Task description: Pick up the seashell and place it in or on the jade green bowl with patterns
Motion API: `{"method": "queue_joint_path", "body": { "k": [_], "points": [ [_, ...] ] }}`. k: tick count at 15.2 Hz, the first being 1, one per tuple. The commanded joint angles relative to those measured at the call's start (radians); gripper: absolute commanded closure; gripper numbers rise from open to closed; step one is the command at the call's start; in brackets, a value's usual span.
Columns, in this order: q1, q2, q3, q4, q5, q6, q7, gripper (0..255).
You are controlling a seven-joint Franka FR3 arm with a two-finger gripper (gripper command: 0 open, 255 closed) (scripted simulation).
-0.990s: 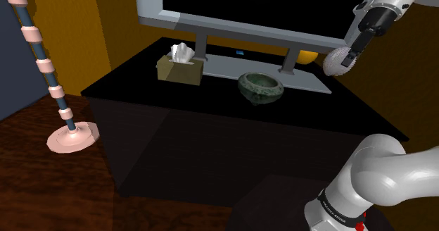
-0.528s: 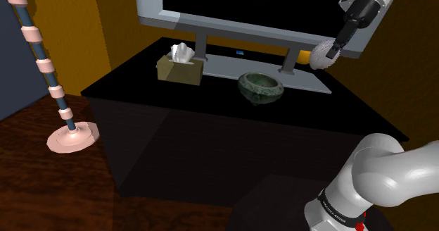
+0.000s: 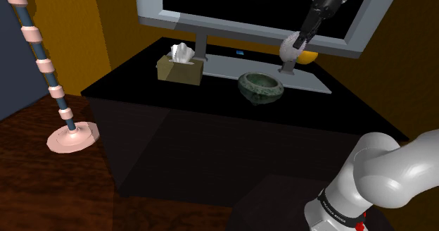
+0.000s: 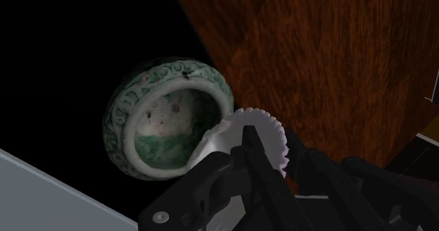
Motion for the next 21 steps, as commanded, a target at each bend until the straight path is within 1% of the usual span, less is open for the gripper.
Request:
{"method": "queue_joint_path", "body": {
  "k": [1, 2, 18, 21],
  "points": [
    [0.017, 0.051, 0.015, 0.032, 0.022, 0.027, 0.017, 255],
    [0.032, 0.098, 0.025, 0.066, 0.04, 0.047, 0.031, 255],
    [0.005, 0.026, 0.037, -0.206, 0.02, 0.23, -0.048, 255],
    [0.004, 0.025, 0.037, -0.213, 0.02, 0.235, -0.05, 255]
  ]
}}
